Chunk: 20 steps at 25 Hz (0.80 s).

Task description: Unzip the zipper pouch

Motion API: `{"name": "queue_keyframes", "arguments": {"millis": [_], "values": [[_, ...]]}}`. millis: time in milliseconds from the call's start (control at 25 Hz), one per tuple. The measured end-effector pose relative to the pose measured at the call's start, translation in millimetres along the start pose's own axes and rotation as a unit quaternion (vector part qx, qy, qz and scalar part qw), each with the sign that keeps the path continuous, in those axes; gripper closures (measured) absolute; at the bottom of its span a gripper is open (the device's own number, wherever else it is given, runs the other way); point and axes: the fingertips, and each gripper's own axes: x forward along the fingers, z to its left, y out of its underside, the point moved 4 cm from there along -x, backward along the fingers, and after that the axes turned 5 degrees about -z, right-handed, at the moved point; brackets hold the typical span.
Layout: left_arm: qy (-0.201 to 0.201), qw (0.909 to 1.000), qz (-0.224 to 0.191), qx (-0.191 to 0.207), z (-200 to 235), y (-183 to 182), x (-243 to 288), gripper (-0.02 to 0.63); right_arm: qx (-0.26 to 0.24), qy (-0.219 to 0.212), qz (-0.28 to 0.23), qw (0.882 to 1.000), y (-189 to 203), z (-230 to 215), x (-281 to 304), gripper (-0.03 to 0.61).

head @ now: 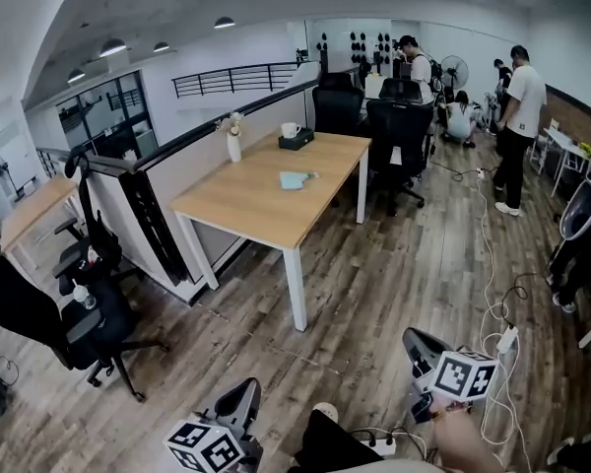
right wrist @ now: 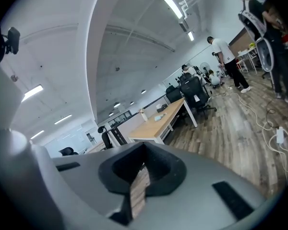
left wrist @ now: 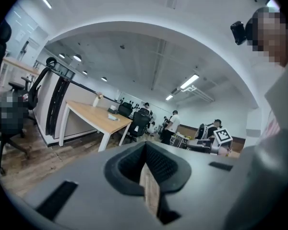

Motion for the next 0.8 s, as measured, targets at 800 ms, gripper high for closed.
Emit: {"name": "queue_keyframes", "arguments": {"millis": [800], "values": [[0.026,0.9987,-0.042,-0.014,100,-85,266,0.611,-0.046,-0.039,0.034,0.998,-98,-59,270,0.581]]}}
